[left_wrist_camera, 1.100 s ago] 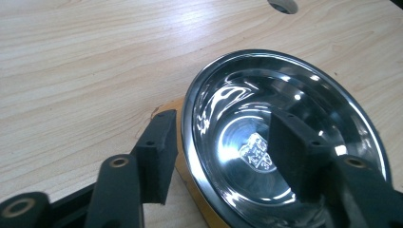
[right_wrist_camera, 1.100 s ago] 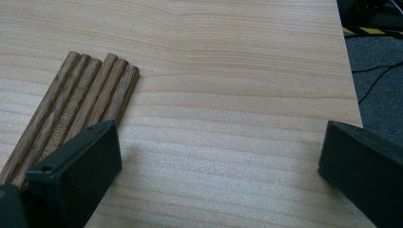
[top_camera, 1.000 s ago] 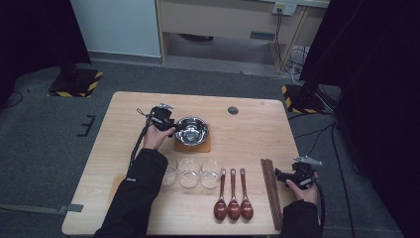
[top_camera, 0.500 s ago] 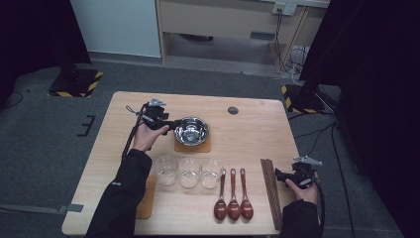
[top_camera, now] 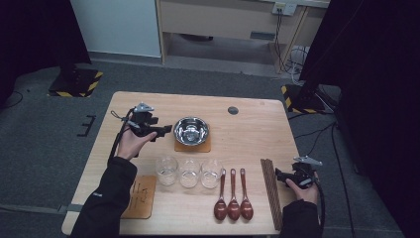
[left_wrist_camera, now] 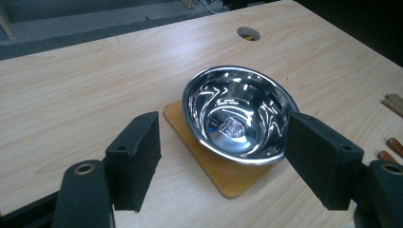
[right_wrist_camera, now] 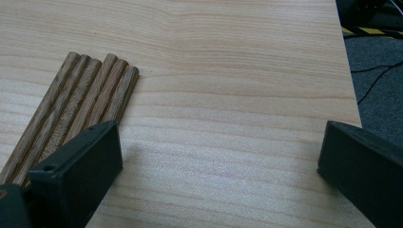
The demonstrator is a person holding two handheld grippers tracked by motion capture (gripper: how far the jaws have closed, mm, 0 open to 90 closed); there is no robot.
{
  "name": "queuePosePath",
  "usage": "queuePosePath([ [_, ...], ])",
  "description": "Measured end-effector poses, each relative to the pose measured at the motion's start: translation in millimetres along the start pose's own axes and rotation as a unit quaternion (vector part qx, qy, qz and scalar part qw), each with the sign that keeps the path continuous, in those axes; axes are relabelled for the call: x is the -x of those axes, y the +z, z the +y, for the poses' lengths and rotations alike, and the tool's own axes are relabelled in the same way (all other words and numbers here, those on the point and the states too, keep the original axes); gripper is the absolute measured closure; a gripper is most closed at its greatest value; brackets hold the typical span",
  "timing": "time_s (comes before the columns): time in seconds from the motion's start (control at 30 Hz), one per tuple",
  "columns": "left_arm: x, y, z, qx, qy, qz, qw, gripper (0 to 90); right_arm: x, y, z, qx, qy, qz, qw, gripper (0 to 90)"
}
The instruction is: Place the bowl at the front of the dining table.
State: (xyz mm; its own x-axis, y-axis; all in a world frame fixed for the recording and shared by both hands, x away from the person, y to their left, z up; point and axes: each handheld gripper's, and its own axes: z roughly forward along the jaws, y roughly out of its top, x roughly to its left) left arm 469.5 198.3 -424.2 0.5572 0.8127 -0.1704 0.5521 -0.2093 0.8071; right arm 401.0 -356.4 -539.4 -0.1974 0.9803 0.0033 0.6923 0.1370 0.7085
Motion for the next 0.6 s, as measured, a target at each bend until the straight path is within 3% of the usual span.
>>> queuePosePath([
  [0.3,-1.1,-25.0,-17.9,0.003,0.003,0.003,1.0,27.4,0.8,-2.6,-0.5,0.003,0.005,-0.004,1.0,6.1],
  [0.6,-7.1,-44.9,-48.9,-0.006,0.0,0.013,0.9999,26.2,-1.0,-11.2,5.2,0.015,-0.002,-0.009,0.9998,7.5],
])
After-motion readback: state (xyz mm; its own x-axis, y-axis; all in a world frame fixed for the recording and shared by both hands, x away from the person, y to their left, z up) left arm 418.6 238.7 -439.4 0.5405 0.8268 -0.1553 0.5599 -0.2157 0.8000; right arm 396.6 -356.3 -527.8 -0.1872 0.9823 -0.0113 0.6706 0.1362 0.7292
